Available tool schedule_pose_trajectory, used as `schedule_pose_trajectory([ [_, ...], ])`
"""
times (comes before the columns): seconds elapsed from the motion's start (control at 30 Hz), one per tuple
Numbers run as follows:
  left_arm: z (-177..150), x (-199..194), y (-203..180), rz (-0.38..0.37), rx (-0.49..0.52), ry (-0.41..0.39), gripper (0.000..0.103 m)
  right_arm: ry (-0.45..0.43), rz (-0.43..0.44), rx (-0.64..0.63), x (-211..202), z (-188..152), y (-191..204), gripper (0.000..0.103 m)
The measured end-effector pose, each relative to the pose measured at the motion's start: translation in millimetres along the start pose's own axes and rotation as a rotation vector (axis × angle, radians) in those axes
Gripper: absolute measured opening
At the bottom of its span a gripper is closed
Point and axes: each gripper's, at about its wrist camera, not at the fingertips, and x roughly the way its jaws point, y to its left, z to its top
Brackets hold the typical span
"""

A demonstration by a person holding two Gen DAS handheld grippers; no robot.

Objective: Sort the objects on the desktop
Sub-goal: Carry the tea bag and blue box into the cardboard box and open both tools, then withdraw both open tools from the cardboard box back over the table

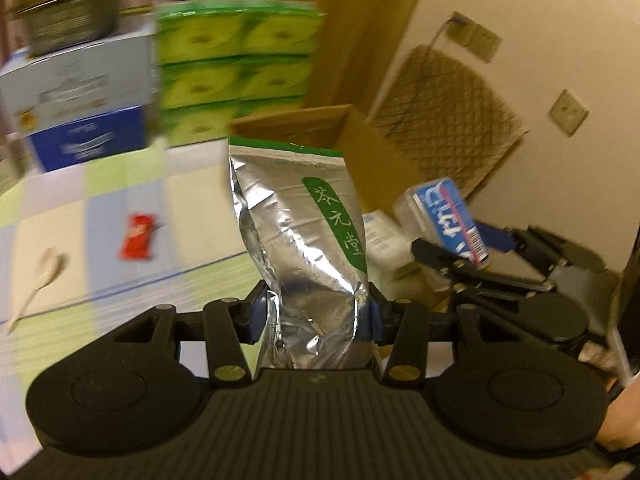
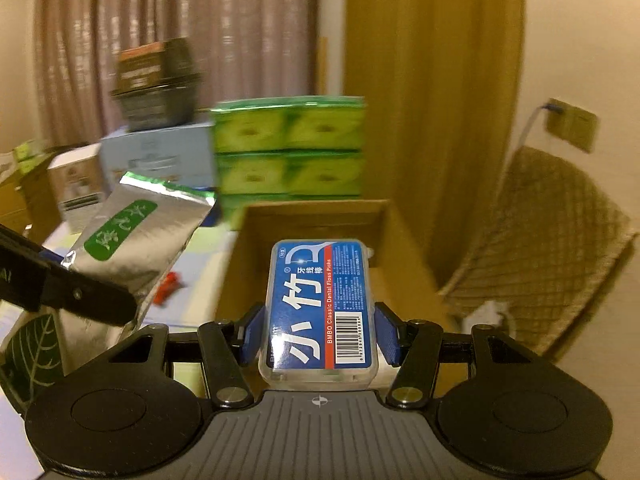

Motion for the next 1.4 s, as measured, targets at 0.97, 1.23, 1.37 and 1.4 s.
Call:
schedule_pose_trajectory([
  [0.97, 25.7, 38.1, 4.3, 0.019, -0.011, -0.077, 0.05, -0.013, 0.028, 0.093, 43.0, -0.1, -46.7, 0.081],
  [1.23, -9.8, 4.4, 30.6, 0.064, -0.013, -0.087, 0.059, 0.016, 0.039, 0.135, 18.5, -4.8, -41.3, 0.082],
  [1.37, -33.7, -20.9, 44.7, 0.099, -0.025, -0.1, 0.066, 0.027, 0.067, 0.142, 1.8, -7.4, -24.4, 0.085],
  [1.4, -40.9, -28.3, 48.6, 0.111, -0.028, -0.106, 0.072, 0.025, 0.078, 0.138, -3.0, -7.2, -18.0, 0.086],
])
